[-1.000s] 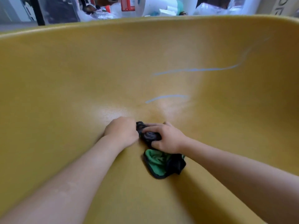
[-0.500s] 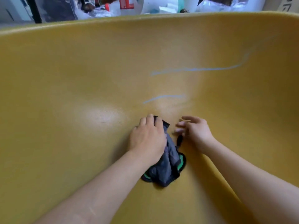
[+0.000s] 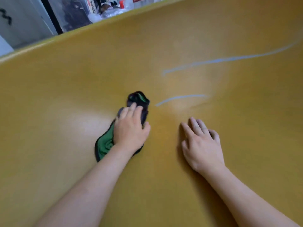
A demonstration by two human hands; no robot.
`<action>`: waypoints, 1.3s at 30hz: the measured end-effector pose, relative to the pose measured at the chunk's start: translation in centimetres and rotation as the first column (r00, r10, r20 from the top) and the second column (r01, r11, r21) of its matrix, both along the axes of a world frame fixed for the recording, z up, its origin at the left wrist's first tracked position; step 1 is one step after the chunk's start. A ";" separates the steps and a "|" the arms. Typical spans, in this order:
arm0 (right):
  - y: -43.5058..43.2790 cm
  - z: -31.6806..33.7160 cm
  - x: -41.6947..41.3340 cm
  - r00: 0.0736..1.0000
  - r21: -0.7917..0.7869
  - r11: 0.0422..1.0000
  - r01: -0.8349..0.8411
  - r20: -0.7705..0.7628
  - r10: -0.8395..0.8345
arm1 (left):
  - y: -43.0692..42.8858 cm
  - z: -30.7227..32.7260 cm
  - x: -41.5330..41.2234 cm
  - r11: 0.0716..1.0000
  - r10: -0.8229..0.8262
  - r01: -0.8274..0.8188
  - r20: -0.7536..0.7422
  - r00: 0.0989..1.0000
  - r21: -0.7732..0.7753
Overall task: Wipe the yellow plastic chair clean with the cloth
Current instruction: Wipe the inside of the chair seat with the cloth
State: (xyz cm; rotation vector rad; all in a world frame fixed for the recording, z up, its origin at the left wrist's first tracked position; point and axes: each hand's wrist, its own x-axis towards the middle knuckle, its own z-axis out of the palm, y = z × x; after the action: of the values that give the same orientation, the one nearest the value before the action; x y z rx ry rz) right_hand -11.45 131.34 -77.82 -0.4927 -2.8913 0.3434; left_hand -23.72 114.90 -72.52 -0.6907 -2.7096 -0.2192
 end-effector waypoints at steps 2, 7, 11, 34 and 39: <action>0.2 -0.1 0.1 0.996 -0.025 0.999 0.039 -0.080 -0.041 | 3.2 -2.6 3.6 0.940 -0.335 0.336 0.021 0.942 -0.058; 0.2 -0.2 0.3 0.972 -0.128 0.985 0.112 -0.191 -0.135 | -0.1 1.2 -3.8 0.805 -0.519 0.409 -0.175 0.837 -0.431; 0.0 0.2 0.1 0.980 -0.126 0.985 0.117 -0.143 -0.135 | 2.0 1.6 -3.6 0.994 -0.090 0.101 -0.173 0.981 0.052; 0.7 0.8 0.4 0.842 -0.418 0.884 0.208 -0.383 -0.380 | 9.9 2.3 -3.9 0.971 -0.222 0.211 -0.094 0.970 -0.117; 6.3 2.8 1.6 0.665 -0.447 0.767 0.461 -0.398 -0.632 | 10.7 -1.4 5.5 0.608 -0.733 0.765 0.220 0.643 -0.211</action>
State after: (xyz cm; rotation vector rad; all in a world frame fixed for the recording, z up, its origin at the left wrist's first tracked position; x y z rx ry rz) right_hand -9.85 137.61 -75.01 -1.1043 -2.0154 0.7033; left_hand -18.18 125.63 -73.91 -1.9607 -2.3773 -0.0481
